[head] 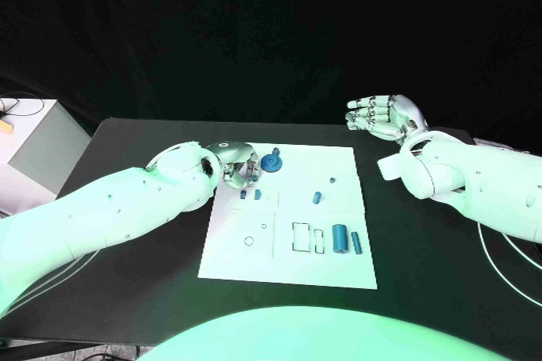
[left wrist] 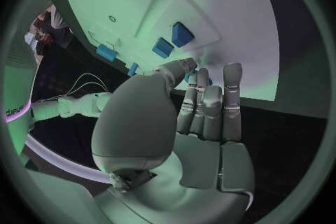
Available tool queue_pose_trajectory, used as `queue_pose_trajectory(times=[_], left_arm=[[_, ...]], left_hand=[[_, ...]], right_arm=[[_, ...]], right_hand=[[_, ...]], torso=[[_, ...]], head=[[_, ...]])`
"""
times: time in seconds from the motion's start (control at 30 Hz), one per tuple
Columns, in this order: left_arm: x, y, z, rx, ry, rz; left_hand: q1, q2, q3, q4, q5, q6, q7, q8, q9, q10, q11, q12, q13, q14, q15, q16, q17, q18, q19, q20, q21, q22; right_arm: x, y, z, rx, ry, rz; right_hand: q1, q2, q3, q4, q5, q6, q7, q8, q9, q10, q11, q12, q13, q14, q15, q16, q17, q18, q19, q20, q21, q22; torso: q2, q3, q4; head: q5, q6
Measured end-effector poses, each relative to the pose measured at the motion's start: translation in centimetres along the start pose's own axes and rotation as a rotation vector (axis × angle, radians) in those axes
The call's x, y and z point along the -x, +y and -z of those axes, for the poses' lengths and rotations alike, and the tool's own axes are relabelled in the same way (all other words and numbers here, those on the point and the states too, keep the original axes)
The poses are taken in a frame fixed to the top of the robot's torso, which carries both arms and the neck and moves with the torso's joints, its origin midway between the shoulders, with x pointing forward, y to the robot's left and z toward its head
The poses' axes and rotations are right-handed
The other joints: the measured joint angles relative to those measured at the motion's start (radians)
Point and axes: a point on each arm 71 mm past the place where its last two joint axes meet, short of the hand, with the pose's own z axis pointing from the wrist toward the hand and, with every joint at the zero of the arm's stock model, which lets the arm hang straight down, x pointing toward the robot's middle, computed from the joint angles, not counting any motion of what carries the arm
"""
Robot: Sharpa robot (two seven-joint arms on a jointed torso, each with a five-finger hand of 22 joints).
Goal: Assemble the parts on the task board
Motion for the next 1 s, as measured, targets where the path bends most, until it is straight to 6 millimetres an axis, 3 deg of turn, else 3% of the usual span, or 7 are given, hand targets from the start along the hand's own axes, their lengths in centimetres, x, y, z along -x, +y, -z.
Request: queue_pose_trajectory(times=[0.33,0.47,0.6,0.8,0.9,1.0], left_arm=[[0.0,0.2,0.1,0.007,-0.001,-0.001],[0.0,0.2,0.1,0.009,-0.001,-0.001],[0.1,0.2,0.2,0.009,-0.002,-0.002],[0.1,0.7,0.6,0.019,-0.001,-0.004],[0.2,1.0,0.7,0.029,-0.003,-0.005],[0.4,1.6,0.9,0.043,-0.011,-0.004]], left_hand=[[0.001,-0.001,0.003,0.003,0.0,-0.013,-0.003,-0.01,-0.006,-0.006,0.0,0.036,0.01,0.016,-0.006,0.01,0.037,0.0,0.004,-0.003,0.007,0.013],[-0.004,-0.017,0.003,0.003,0.0,-0.033,-0.009,-0.016,-0.01,-0.009,-0.002,0.07,0.019,0.044,-0.009,0.026,0.086,0.0,0.02,-0.005,0.023,0.034],[-0.004,-0.017,0.006,0.005,0.0,-0.045,-0.014,-0.022,-0.013,-0.01,-0.007,0.093,0.025,0.053,-0.011,0.029,0.106,0.0,0.027,-0.005,0.03,0.045],[0.0,-0.021,0.009,0.008,0.0,-0.072,-0.019,-0.036,-0.02,-0.008,-0.01,0.115,0.028,0.055,-0.012,0.035,0.115,0.0,0.031,-0.008,0.034,0.048],[0.0,-0.021,0.015,0.005,0.0,-0.079,-0.019,-0.036,-0.022,-0.011,-0.013,0.118,0.028,0.055,-0.012,0.035,0.111,0.0,0.031,-0.008,0.034,0.046],[0.004,-0.025,0.028,0.003,0.0,-0.08,-0.013,-0.036,-0.022,-0.014,-0.016,0.12,0.026,0.038,-0.016,0.035,0.079,0.0,0.017,-0.014,0.017,0.021]], right_arm=[[0.0,0.0,0.0,-0.002,0.0,0.0],[0.0,-0.1,0.0,-0.004,0.0,0.0],[0.1,-0.1,0.1,-0.007,0.0,0.001],[0.1,-0.3,0.2,-0.012,-0.001,0.004],[0.2,-0.3,0.2,-0.013,0.0,0.01],[0.3,-0.4,0.2,-0.009,0.008,0.029]], right_hand=[[0.0,0.0,0.0,0.0,0.0,0.0,0.0,0.0,0.0,0.0,0.0,0.0,0.0,0.0,0.0,0.0,0.0,0.0,0.0,0.0,0.0,0.0],[0.0,0.0,0.0,0.0,0.0,0.003,0.003,0.0,-0.001,0.0,0.0,0.0,0.0,0.0,0.0,0.0,-0.006,0.0,-0.004,0.003,0.0,0.0],[0.0,0.0,0.0,0.0,0.0,0.006,0.001,0.0,-0.002,0.0,0.0,0.0,0.0,-0.007,0.007,0.0,-0.012,0.0,-0.013,0.002,0.0,-0.001],[0.0,0.0,0.003,-0.02,0.0,0.007,0.001,-0.003,-0.005,0.0,0.0,0.0,0.0,-0.011,0.004,0.0,-0.018,0.0,-0.016,0.005,0.0,-0.001],[0.014,-0.013,0.012,-0.046,-0.029,0.015,0.004,-0.004,-0.007,0.0,0.0,0.0,0.0,-0.007,0.001,0.001,-0.025,0.0,-0.016,0.005,0.0,-0.001],[0.04,-0.006,0.033,-0.074,-0.071,0.035,0.008,-0.004,-0.008,0.021,-0.011,0.0,0.0,0.052,-0.016,0.031,-0.024,0.0,0.023,-0.01,0.016,0.005]], torso=[[0.0,-0.0002,0.0],[0.0,-0.0006,0.0001],[0.0,-0.0006,0.0001],[0.0,-0.0006,0.0],[0.0,-0.0006,0.0],[0.0,-0.0005,0.0]], head=[[0.0,0.0],[0.001,0.0],[0.001,0.0],[0.0,0.0],[-0.001,0.0],[-0.002,0.0]])
